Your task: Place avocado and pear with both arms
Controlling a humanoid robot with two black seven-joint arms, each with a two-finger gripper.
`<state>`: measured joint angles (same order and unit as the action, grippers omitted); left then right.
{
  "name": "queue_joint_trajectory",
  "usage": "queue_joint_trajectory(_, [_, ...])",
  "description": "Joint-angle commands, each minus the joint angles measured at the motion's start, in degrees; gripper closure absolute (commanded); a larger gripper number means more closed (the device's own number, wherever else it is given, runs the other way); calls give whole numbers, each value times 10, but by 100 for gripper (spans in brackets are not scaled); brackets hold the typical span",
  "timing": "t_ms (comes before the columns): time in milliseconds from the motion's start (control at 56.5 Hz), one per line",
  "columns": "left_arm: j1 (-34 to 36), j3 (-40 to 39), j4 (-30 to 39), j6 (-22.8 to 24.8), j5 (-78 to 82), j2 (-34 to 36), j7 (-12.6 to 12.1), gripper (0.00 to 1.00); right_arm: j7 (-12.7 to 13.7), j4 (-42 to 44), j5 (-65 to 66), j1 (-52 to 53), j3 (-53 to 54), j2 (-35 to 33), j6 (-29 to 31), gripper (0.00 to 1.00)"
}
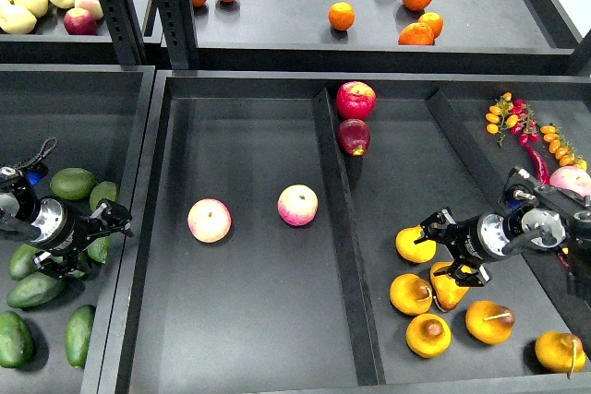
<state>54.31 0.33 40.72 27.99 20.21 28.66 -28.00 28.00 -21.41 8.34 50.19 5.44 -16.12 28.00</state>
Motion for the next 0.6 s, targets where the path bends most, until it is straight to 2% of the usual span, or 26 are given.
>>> queue_joint_trajectory(0, [0,-23,-1,0,-3,0,0,1,0,-9,0,2,1,-2,0,3])
queue_joint_trajectory(18, [-1,-30,-2,0,-3,0,0,1,0,-10,0,3,1,-3,0,0])
queue_joint_trajectory(301, [-18,-142,-7,0,-14,1,0,1,0,-47,-3,11,59,-39,0,0])
queue_joint_trajectory(584, [-85,-327,-6,0,-59,-21,0,0,0,-52,-9,-10,184,-44,0,0])
